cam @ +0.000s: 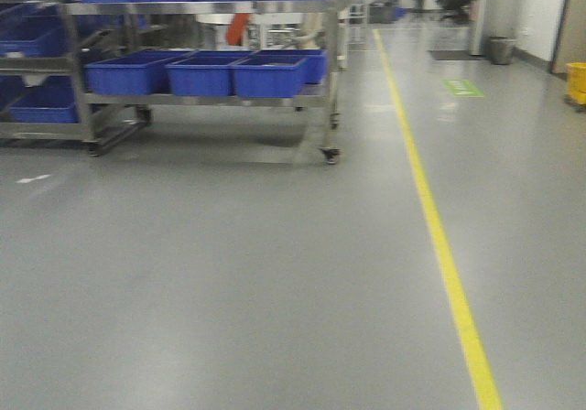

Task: Pick and sort blue part to right shelf
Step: 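Drive the base away from the table along the aisle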

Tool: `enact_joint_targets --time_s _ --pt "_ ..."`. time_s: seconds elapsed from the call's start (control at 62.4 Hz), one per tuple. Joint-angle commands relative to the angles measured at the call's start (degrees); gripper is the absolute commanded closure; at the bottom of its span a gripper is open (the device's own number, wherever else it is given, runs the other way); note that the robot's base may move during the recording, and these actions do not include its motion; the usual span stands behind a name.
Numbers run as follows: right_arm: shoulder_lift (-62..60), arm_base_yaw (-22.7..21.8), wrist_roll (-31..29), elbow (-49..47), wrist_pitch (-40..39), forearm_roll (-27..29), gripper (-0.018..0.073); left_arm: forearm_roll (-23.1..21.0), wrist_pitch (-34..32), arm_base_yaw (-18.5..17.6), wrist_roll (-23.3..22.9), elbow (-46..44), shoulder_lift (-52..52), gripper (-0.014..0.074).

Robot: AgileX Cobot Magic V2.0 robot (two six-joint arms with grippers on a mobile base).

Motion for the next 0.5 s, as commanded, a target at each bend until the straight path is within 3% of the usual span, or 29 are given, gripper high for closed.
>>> enact_joint_targets --time_s 0.0,0.481 --pt "0.36 -0.20 -0.40 -1.79 -5.90 -0.70 0.0120 0.07 -5.06 0.09 0.02 -1.71 0.40 0.0317" --pt "0.36 -0.20 -0.40 -1.79 -5.90 -0.70 0.0120 0.07 -5.06 0.09 0.02 -1.71 0.40 0.0317"
